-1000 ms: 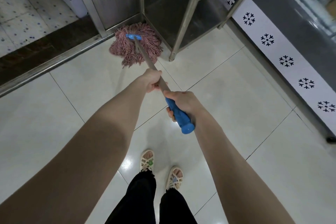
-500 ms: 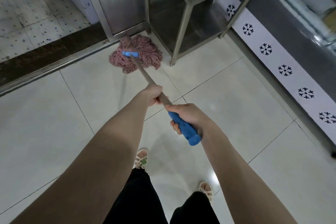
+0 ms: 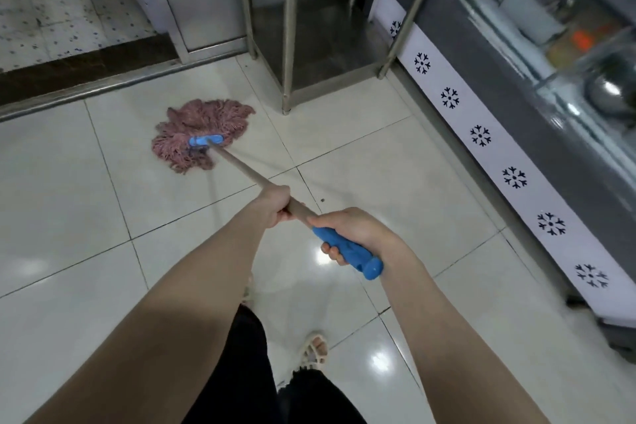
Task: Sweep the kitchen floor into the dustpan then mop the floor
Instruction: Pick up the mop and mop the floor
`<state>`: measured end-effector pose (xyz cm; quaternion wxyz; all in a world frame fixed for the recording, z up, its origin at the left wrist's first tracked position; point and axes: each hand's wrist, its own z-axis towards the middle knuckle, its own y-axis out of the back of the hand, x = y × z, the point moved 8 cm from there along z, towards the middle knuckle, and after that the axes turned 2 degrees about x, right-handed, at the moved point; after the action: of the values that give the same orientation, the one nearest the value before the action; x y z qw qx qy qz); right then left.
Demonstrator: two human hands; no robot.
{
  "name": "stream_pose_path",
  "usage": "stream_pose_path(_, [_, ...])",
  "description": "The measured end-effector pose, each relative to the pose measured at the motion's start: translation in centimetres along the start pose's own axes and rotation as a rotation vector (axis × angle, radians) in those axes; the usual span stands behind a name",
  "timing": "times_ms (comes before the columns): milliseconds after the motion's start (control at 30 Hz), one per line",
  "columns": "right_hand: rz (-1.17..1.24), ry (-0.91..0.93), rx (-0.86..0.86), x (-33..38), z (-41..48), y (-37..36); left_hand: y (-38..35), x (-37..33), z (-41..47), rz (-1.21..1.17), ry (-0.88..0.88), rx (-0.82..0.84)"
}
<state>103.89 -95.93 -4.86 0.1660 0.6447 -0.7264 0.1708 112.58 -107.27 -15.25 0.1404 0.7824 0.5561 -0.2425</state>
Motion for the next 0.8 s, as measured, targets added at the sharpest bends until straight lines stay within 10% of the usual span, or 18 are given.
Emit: stream_pose_path(800, [0.294, -0.005, -0.296, -11.5, -10.3, 22.1, -30.4, 4.8, -3.0, 0.226, -0.025, 0.308])
